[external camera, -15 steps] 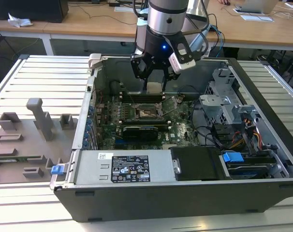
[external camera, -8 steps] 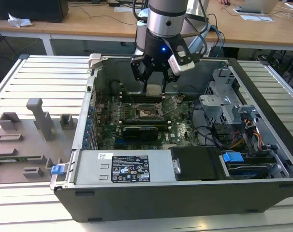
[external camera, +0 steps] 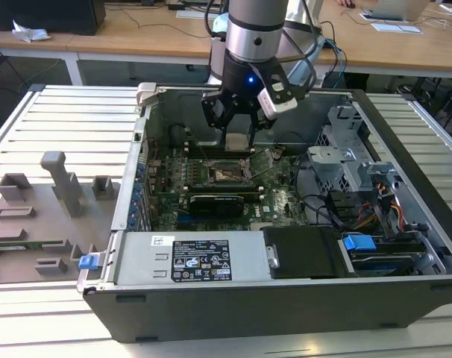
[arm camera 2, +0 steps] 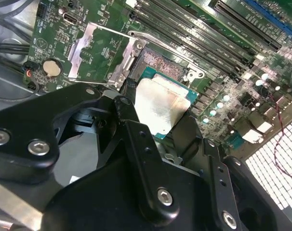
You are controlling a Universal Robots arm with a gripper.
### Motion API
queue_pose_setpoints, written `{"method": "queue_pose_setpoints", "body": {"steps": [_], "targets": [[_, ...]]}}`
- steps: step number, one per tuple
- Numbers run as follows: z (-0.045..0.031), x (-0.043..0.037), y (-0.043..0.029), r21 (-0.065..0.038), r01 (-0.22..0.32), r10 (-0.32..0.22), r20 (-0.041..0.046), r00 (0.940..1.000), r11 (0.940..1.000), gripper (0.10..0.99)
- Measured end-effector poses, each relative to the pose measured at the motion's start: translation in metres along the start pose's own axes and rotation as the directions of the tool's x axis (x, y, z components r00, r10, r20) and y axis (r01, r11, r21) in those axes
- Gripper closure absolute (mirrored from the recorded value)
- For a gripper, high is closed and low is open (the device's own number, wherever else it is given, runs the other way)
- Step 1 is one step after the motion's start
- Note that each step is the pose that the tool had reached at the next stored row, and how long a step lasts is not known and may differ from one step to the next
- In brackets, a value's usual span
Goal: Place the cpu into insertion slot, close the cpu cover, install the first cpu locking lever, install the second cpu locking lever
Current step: 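Place the cpu into insertion slot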
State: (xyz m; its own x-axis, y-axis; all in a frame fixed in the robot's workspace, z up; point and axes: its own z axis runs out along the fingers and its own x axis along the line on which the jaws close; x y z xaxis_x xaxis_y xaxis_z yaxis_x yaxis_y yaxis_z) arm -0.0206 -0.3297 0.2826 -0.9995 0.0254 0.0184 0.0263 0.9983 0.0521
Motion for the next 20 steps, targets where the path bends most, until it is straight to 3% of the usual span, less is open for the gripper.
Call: {"method": "queue_pose_setpoints", "body": {"steps": [10, 17, 20], "targets": [[0.0118, -0.0002, -0.0004, 0.000, 0.000, 0.000, 0.0000, 1.0000, 1.0000, 0.545], [0.0123, -0.0002, -0.0004, 0.000, -0.001, 0.001, 0.0000, 1.0000, 1.0000, 0.545], [0.0126, -0.0002, -0.0004, 0.002, -0.037, 0.037, 0.0021, 0.9993, 0.9993, 0.545]]}}
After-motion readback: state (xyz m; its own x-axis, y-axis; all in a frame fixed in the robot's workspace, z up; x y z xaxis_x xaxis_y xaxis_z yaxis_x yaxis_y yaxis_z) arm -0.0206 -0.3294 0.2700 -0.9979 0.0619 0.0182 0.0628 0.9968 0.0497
